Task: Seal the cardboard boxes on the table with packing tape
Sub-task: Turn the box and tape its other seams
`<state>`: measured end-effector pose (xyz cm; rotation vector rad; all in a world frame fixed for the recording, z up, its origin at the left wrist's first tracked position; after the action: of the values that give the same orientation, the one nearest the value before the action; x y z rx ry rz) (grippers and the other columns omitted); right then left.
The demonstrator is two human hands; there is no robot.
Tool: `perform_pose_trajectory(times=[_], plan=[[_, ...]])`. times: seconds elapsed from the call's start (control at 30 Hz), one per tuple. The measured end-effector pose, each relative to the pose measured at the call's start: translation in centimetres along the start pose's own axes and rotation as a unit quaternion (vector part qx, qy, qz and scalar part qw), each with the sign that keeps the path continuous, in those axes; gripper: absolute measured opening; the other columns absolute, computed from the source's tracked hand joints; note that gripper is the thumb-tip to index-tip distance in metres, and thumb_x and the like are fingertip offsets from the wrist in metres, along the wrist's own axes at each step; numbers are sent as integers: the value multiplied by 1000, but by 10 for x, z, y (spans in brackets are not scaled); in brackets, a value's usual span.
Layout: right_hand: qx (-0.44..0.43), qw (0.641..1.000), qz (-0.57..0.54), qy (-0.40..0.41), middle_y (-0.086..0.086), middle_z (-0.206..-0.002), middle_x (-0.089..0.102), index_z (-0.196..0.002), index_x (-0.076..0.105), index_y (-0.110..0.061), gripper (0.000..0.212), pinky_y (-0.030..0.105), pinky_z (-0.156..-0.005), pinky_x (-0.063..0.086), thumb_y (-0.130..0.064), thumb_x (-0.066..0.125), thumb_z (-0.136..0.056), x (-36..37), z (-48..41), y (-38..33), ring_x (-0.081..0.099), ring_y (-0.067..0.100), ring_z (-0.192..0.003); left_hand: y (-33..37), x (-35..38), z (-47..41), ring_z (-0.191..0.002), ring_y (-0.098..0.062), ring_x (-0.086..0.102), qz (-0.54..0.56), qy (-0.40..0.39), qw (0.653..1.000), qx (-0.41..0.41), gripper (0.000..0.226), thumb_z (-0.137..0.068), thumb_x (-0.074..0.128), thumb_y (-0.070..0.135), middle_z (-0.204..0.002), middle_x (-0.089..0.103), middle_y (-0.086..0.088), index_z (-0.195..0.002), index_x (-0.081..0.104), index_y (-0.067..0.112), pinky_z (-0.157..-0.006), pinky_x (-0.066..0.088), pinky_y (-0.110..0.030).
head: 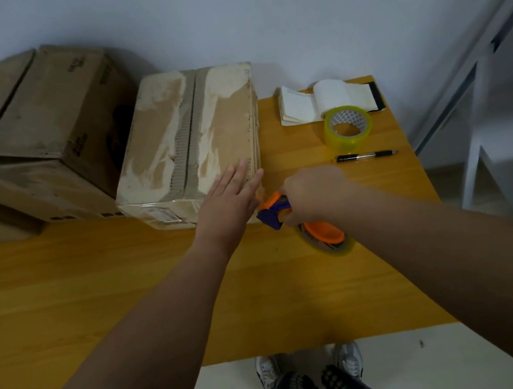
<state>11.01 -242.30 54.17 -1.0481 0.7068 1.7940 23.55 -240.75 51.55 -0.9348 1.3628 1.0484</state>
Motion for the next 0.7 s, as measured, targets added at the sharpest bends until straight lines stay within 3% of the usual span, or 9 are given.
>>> perform_pose_trajectory(times=[0.13,0.23,0.33,0.47,0.7], plan=[[-38,999,17,26,-1,-94,55,-122,52,-29,43,32,-65,46,-51,56,-85,9,6,8,56,20,-87,0,-1,0,-147,-19,2,3,-7,1000,-2,55,-102,35,33,-160,2,0,-151,12,28,-118,5,-33],[-65,996,39,56,7,-116,50,-144,27,-38,61,37,-77,50,-54,49,-90,18,24,29,55,27,-102,-2,-2,-1,-147,-18,3,16,-4,1000,-8,54,-102,34,34,-160,4,0,-151,13,28,-118,3,-31],[-72,992,103,33,9,-130,44,-150,11,-40,68,34,-82,48,-58,42,-92,54,52,68,51,25,-111,-5,-4,-4,-147,-18,4,21,2,1000,-11,52,-102,33,34,-159,5,0,-151,15,28,-118,3,-31],[25,996,58,62,2,-118,45,-151,4,-43,72,26,-77,43,-64,38,-91,71,88,119,50,17,-102,-7,-2,-4,-147,-19,5,11,12,1000,-16,53,-102,33,35,-159,6,0,-151,15,27,-118,2,-32],[31,991,-85,102,4,-108,45,-149,10,-48,70,35,-74,48,-63,43,-90,52,51,78,50,22,-95,-2,-3,-2,-146,-20,7,6,17,999,-32,53,-101,38,34,-159,9,-1,-150,19,26,-117,1,-32]])
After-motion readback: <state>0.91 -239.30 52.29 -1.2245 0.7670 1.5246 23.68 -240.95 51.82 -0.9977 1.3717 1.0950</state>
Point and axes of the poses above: each hand's wrist, its own z-axis away from the middle knuckle, its own x-axis out of the palm, y = z × x, the point moved 6 cm from there along -z, towards the middle knuckle
